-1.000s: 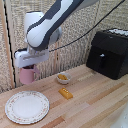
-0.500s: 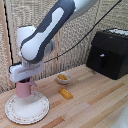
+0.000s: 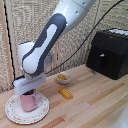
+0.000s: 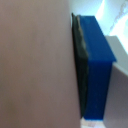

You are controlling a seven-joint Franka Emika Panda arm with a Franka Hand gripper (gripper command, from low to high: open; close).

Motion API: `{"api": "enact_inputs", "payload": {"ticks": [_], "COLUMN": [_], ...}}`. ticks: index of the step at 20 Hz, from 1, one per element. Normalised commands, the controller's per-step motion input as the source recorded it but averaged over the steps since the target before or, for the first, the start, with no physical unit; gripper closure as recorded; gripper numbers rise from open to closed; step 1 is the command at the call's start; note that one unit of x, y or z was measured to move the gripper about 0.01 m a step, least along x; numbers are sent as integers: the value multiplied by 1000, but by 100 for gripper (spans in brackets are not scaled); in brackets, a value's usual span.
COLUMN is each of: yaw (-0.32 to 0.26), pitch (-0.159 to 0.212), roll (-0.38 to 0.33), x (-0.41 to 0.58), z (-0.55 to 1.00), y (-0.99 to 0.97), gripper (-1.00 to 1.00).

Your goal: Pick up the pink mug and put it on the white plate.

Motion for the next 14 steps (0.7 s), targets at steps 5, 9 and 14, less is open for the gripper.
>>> {"api": "enact_inputs", "payload": {"ticks": [5, 9, 14], "yaw": [146, 130, 56], "pitch": [-7, -34, 29], "roll": [-171, -126, -15], "x": [297, 253, 178], "z": [-37, 25, 349], "y": [0, 0, -19], "gripper": [100, -100, -100]}}
